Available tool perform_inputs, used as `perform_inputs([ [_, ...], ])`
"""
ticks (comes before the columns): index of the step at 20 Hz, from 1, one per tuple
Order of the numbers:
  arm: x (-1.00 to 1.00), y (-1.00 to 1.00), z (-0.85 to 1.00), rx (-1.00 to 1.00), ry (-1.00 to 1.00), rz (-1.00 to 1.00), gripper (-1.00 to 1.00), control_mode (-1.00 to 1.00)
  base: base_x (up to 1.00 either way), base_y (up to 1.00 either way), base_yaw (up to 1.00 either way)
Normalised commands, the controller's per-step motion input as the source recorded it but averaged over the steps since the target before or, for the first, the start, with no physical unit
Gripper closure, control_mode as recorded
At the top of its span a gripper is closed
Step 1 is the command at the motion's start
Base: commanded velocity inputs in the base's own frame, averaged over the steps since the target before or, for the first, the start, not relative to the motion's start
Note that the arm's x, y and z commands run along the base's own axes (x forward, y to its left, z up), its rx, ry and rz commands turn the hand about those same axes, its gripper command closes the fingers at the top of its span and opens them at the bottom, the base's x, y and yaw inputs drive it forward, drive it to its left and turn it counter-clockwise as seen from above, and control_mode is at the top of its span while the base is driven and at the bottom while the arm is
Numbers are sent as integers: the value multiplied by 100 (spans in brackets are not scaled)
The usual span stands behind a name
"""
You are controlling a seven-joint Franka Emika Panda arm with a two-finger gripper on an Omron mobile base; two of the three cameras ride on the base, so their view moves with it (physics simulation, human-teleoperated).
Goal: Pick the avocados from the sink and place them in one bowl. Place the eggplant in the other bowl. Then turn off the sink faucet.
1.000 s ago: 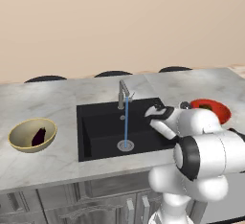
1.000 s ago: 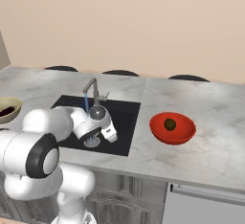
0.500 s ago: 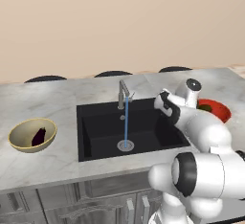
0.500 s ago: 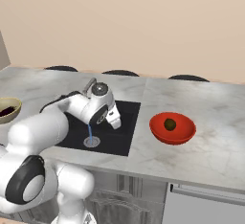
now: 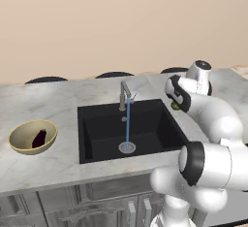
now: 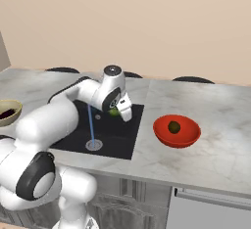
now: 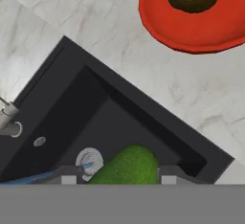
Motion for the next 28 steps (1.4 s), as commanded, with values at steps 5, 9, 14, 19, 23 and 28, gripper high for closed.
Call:
perform_inputs([
  [5,3,-30,-2,0,1,-5,100,-100,0,0,0],
  [9,23,-10,-18,-9,0,-12,100,-100,0,0,0],
  [14,37,-21,-32,-18,0,-17,100,-100,0,0,0],
  [19,12,-52,-2,-2,0,-9,100,-100,0,0,0],
  [23,1,-64,0,0,7,-3,100,-100,0,0,0],
  [28,0,-65,0,0,6,-2,100,-100,0,0,0],
])
